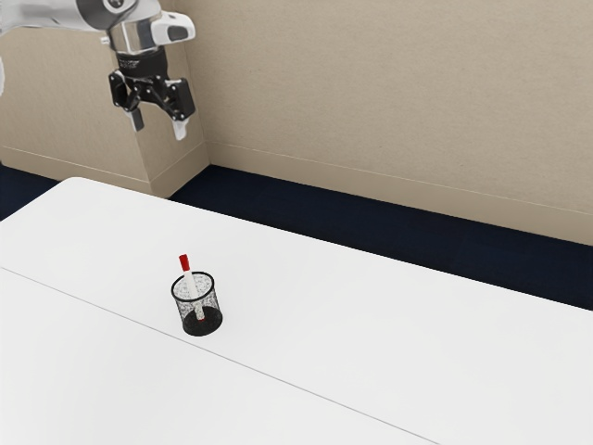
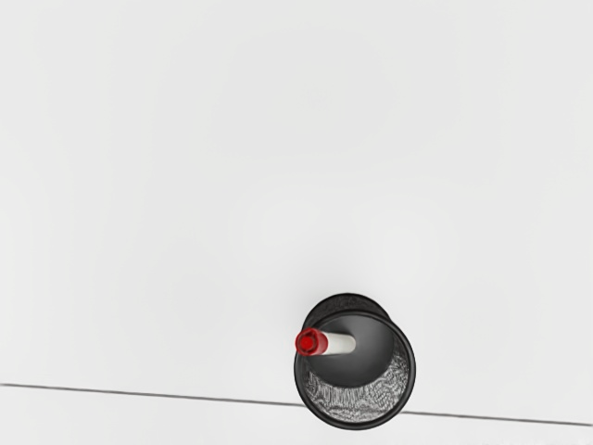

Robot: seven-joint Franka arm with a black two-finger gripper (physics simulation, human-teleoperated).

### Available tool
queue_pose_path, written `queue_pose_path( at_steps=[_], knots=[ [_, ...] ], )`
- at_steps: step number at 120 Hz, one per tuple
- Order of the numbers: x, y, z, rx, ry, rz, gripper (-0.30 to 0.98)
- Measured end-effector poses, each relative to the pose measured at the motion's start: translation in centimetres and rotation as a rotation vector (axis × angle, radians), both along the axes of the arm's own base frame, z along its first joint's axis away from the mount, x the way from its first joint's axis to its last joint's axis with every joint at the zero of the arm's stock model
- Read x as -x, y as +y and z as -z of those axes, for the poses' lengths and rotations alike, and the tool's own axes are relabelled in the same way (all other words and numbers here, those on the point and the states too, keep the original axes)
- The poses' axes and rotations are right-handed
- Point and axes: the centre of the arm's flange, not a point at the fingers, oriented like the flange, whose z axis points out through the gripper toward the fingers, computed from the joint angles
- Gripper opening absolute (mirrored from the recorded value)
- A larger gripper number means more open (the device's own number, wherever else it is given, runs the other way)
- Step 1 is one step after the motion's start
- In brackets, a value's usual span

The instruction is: Take the marker out of the pen holder and place it to the left of the pen holder.

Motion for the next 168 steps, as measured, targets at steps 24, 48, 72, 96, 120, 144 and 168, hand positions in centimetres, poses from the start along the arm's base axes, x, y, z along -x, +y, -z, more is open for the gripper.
queue_pose_path(
  at_steps=[24, 48, 72, 96, 120, 144, 168],
  knots=[
    [-0.2, -0.3, 0.2, 0.002, 0.004, 0.008, 0.69],
    [-2.0, -1.9, 4.3, 0.006, 0.055, -0.116, 0.69],
    [-4.9, -2.4, 15.2, 0.019, 0.123, -0.254, 0.69],
    [-6.1, -2.2, 19.0, 0.028, 0.105, -0.381, 0.69],
    [-4.0, 1.7, 23.5, 0.066, 0.112, -0.566, 0.69],
    [-2.2, 4.1, 25.0, 0.069, 0.093, -0.700, 0.69],
    [-0.7, 2.6, 26.6, 0.068, 0.100, -0.742, 0.69]
  ],
)
